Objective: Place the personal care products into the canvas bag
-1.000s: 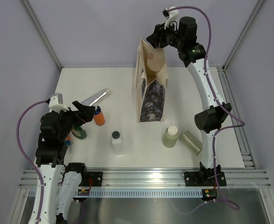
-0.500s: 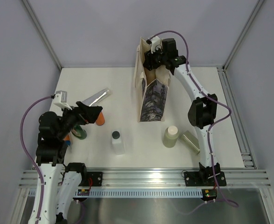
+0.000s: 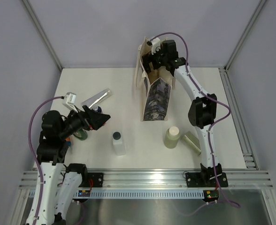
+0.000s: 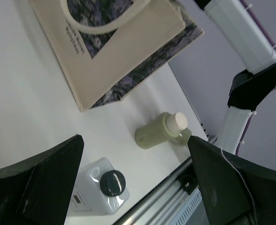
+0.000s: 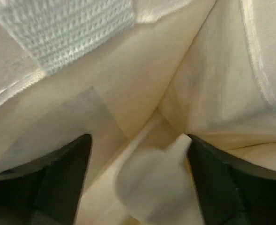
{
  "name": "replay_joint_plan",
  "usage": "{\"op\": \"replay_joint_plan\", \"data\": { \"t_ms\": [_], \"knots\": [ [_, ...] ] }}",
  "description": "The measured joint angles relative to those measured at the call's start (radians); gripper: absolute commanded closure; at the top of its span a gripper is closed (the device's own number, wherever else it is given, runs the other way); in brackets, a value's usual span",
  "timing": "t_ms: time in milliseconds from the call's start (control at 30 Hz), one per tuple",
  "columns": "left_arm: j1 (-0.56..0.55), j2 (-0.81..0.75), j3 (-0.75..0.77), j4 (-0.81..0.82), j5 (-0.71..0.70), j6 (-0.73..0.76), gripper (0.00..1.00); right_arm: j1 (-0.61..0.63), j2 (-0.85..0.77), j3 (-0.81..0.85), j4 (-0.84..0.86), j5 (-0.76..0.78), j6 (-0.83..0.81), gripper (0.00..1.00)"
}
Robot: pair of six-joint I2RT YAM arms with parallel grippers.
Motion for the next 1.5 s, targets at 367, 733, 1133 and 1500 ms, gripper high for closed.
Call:
{"op": "replay_joint_plan", "data": {
  "t_ms": [367,733,1133,1500],
  "knots": [
    [-0.247,0.055,0.029,-0.261,-0.202,0.020,0.01,-0.035,-0.021,0.090,-0.072,-0.154,0.057,0.00],
    [-0.679,0.228,0.081,-0.397,-0.705,-0.027,0.01,-0.159,-0.365,0.021,-0.188,-0.272,0.104,0.00],
    [-0.940,0.589,0.177,-0.536,-1.125,-0.325,0.12,-0.210,-0.720,-0.455,-0.193,-0.368,0.078,0.00],
    [-0.971,0.654,0.214,-0.558,-1.251,-0.397,0.90,-0.225,-0.761,-0.638,-0.220,-0.420,0.075,0.01]
  ]
}}
